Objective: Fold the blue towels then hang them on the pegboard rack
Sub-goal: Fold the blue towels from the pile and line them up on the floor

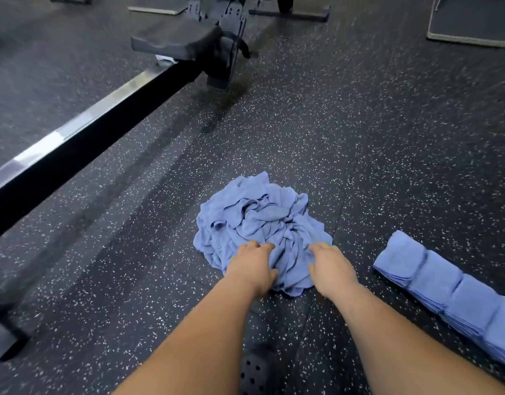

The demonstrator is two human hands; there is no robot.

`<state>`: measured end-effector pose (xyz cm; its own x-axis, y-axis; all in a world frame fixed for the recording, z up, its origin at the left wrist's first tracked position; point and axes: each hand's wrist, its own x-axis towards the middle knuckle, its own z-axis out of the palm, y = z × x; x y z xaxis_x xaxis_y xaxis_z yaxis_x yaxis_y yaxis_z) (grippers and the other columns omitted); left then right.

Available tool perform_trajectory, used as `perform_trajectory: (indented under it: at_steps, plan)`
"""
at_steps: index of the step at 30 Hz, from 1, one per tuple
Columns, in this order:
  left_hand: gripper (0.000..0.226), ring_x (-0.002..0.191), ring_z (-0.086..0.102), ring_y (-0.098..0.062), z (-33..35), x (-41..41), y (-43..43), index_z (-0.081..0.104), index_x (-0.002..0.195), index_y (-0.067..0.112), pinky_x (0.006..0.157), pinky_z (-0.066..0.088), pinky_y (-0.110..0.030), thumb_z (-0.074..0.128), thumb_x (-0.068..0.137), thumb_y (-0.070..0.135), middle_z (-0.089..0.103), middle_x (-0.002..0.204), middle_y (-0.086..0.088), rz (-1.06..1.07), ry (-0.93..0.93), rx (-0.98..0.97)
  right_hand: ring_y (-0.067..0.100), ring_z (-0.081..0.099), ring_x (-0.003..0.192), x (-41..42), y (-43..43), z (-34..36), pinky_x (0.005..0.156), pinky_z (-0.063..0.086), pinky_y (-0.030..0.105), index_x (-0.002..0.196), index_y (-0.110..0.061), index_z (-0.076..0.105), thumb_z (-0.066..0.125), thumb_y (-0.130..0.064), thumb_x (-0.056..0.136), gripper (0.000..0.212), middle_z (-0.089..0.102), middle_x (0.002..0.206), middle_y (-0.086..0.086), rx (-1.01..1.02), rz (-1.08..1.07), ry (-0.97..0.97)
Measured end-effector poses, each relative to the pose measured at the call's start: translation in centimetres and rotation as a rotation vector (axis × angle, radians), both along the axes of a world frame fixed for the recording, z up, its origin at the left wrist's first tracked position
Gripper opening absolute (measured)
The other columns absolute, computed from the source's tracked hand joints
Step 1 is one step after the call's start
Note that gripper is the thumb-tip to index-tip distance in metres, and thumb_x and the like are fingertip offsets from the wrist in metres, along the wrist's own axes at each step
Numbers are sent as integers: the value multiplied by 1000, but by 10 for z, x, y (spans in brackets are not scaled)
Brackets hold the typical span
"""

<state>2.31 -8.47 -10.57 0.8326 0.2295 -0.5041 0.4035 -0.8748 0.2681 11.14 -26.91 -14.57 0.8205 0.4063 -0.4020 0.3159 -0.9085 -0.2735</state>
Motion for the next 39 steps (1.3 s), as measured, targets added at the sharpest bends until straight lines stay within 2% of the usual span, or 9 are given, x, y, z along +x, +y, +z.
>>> perform_trajectory:
  at_steps: [6, 13, 16, 20, 23, 27, 30, 34, 39]
  plan:
    - [66, 140, 46, -33, 37, -5, -16, 40, 160, 29, 115, 43, -47, 65, 100, 42, 46, 153, -10, 117, -135, -124, 10, 73, 90, 5, -21, 80, 85, 60, 34, 105, -35, 82, 75, -28, 96, 14, 79, 100, -17, 346, -223, -142]
    - [63, 134, 51, -30, 131, -3, -35, 46, 155, 40, 113, 43, -43, 71, 98, 44, 54, 143, -10, 57, -437, -244, -11, 66, 78, -14, -27, 188, 70, 43, 4, 95, -36, 80, 76, -16, 93, 21, 74, 86, -26, 572, -98, -135]
    - [49, 122, 58, -27, 179, -8, -44, 60, 144, 32, 105, 46, -40, 73, 97, 39, 63, 132, -7, -32, -561, -259, -6, 68, 75, -30, -29, 226, 74, 49, 13, 94, -34, 78, 75, -11, 91, 23, 77, 89, -20, 695, -100, -126]
    - [14, 87, 64, -16, 230, -27, -53, 66, 99, 27, 78, 47, -31, 77, 94, 34, 71, 93, 8, -9, -700, -323, 12, 75, 88, -55, -40, 272, 86, 59, 31, 102, -24, 71, 72, 0, 93, 26, 79, 96, -3, 953, -172, -22]
    - [23, 72, 58, -14, 259, -43, -58, 62, 83, 26, 68, 44, -34, 78, 93, 40, 66, 75, 8, 57, -776, -353, 21, 75, 92, -78, -59, 299, 86, 61, 37, 115, -16, 67, 74, 0, 95, 27, 79, 100, 7, 1111, -243, 70]
    - [29, 64, 54, -11, 290, -64, -77, 64, 82, 20, 64, 44, -33, 76, 94, 44, 64, 70, 5, 189, -911, -474, 20, 75, 98, -112, -88, 318, 92, 60, 45, 121, -22, 69, 80, -13, 93, 32, 80, 103, 3, 1022, -149, 169]
    - [27, 57, 49, 0, 307, -79, -94, 61, 80, 25, 56, 35, -18, 75, 96, 43, 60, 66, 10, 282, -965, -546, 17, 74, 87, -128, -105, 320, 82, 57, 41, 103, -22, 78, 80, -21, 94, 8, 81, 92, -2, 841, -115, 45]
    - [23, 71, 56, -14, 314, -90, -92, 62, 88, 22, 61, 38, -32, 68, 100, 41, 63, 77, 7, 459, -1031, -551, 12, 68, 77, -134, -130, 327, 67, 50, 24, 91, -25, 80, 80, -26, 94, 3, 79, 84, -5, 842, -280, -132]
    - [11, 101, 64, -18, 303, -91, -92, 61, 101, 31, 84, 49, -35, 69, 94, 34, 70, 100, 12, 385, -875, -398, 11, 69, 79, -131, -150, 345, 72, 53, 28, 92, -28, 79, 75, -24, 97, 8, 77, 84, -11, 902, -280, -311]
